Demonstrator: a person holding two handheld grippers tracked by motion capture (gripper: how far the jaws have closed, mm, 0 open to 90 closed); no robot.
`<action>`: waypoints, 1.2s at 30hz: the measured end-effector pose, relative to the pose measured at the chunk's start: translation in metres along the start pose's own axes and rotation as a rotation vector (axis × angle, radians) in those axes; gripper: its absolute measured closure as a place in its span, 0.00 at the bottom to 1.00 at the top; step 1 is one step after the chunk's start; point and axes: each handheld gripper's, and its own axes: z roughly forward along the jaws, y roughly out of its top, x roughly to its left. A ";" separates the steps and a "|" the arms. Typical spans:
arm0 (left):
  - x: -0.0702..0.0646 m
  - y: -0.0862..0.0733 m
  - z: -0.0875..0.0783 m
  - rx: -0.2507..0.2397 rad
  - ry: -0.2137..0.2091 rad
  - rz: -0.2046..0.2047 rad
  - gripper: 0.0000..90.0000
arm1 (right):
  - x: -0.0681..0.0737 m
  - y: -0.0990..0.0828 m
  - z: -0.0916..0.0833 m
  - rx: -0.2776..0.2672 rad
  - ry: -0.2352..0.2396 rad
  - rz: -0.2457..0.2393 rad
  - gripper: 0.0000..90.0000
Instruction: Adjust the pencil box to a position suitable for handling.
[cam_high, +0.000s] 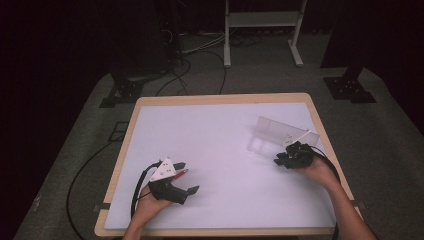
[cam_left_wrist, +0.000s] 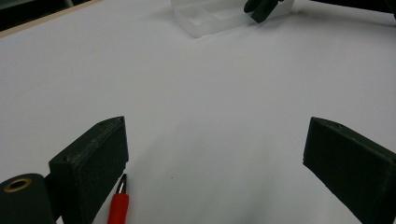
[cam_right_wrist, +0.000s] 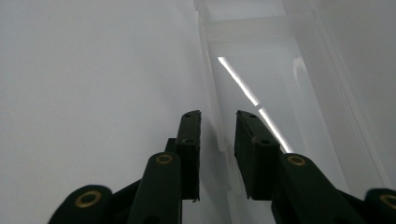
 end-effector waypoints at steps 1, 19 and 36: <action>0.001 0.000 -0.001 -0.007 0.002 -0.005 0.07 | 0.000 0.000 0.000 0.001 0.003 0.000 0.81; 0.004 -0.001 -0.005 -0.022 -0.013 -0.025 0.07 | -0.002 -0.003 0.000 -0.025 0.018 -0.054 0.94; 0.005 -0.001 -0.007 -0.025 -0.008 -0.033 0.07 | 0.007 0.001 -0.008 -0.053 0.007 -0.136 0.96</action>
